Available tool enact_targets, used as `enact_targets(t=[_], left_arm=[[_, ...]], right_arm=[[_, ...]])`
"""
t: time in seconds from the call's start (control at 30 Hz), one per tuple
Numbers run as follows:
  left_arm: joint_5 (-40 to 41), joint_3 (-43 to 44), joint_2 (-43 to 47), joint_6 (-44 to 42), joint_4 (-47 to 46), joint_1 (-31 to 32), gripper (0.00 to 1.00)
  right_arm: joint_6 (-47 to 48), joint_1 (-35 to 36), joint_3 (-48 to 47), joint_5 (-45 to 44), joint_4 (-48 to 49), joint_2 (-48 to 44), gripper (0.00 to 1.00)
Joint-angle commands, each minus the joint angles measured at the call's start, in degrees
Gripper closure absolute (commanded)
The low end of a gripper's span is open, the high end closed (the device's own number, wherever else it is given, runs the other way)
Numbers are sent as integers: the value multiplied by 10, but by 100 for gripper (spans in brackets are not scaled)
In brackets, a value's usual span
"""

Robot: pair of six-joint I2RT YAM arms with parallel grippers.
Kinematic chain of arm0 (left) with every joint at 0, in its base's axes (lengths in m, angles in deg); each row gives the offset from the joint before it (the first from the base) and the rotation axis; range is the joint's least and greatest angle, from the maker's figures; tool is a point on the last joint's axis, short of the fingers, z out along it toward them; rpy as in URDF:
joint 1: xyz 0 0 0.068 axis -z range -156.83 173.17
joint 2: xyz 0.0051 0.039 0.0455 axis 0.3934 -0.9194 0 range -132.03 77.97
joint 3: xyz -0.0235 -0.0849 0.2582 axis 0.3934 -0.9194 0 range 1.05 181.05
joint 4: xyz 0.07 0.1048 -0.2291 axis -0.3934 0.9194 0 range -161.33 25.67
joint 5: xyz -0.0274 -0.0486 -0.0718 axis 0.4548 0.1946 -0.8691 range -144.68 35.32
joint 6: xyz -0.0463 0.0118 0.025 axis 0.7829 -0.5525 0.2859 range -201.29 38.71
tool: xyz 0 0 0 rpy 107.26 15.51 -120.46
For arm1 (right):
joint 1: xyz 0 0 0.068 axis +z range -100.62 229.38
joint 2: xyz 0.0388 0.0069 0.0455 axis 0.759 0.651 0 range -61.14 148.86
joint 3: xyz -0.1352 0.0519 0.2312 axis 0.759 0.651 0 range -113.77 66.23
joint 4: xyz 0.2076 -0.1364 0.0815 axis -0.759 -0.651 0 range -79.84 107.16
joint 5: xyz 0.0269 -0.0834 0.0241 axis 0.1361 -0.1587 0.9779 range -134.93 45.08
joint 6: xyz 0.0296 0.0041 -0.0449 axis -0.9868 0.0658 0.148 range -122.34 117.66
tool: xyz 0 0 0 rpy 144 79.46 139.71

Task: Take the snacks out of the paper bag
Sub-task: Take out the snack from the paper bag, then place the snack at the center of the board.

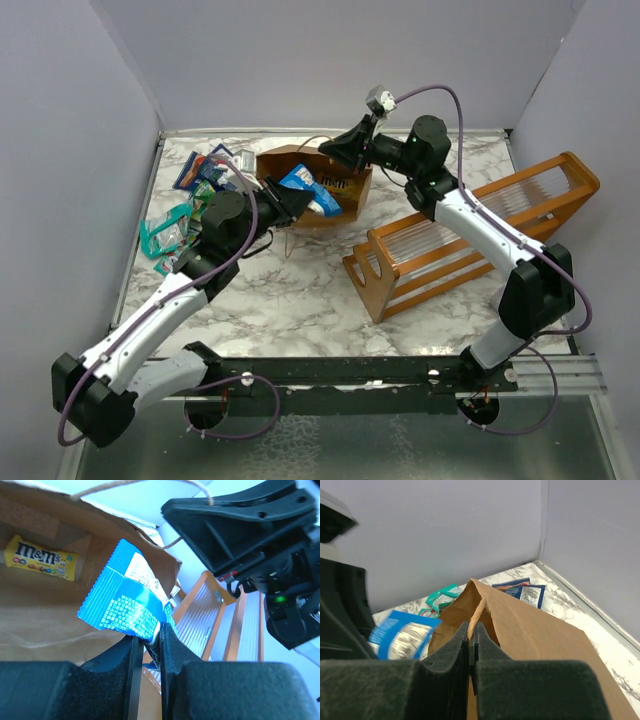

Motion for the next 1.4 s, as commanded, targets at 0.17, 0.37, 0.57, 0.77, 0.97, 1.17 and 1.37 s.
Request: enact_targets(t=[0.17, 0.37, 0.57, 0.77, 0.97, 1.17, 1.37], left_arm=[[162, 138, 146, -235, 270, -2, 92], [412, 221, 120, -295, 417, -2, 91], [505, 202, 69, -327, 404, -13, 91], [347, 189, -1, -307, 350, -163, 92], [107, 173, -127, -290, 323, -334, 92], [19, 184, -239, -299, 313, -365, 95], [-24, 160, -286, -296, 291, -403, 83]], right_arm=[[3, 1, 37, -69, 28, -55, 98], [5, 1, 43, -72, 32, -63, 98], [4, 0, 48, -72, 31, -65, 98], [7, 1, 40, -80, 25, -65, 98], [8, 1, 38, -82, 24, -70, 98], [6, 1, 42, -79, 33, -65, 98], [4, 1, 39, -74, 36, -59, 98]])
